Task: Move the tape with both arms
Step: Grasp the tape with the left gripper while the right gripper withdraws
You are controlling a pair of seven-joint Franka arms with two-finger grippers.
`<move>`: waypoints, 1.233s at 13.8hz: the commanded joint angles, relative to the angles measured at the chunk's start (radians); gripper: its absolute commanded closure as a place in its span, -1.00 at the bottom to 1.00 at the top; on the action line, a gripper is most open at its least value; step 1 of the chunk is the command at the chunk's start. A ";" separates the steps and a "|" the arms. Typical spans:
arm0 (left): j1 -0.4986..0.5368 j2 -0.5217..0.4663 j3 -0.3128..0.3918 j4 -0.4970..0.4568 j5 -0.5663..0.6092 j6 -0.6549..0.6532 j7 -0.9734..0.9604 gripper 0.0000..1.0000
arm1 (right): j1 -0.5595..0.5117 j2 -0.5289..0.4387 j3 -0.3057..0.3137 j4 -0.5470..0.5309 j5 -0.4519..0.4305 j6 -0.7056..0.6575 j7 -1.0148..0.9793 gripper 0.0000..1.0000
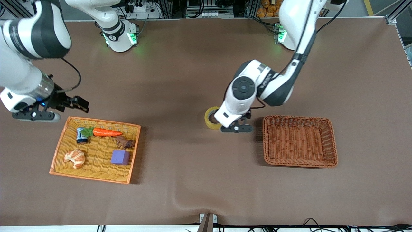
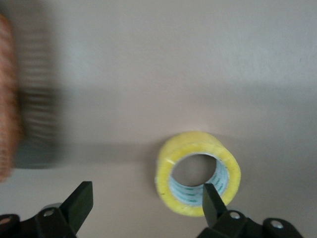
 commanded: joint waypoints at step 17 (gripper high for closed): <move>-0.014 0.056 0.016 -0.023 0.012 0.094 -0.054 1.00 | -0.029 -0.025 -0.057 0.239 -0.016 -0.287 -0.123 -1.00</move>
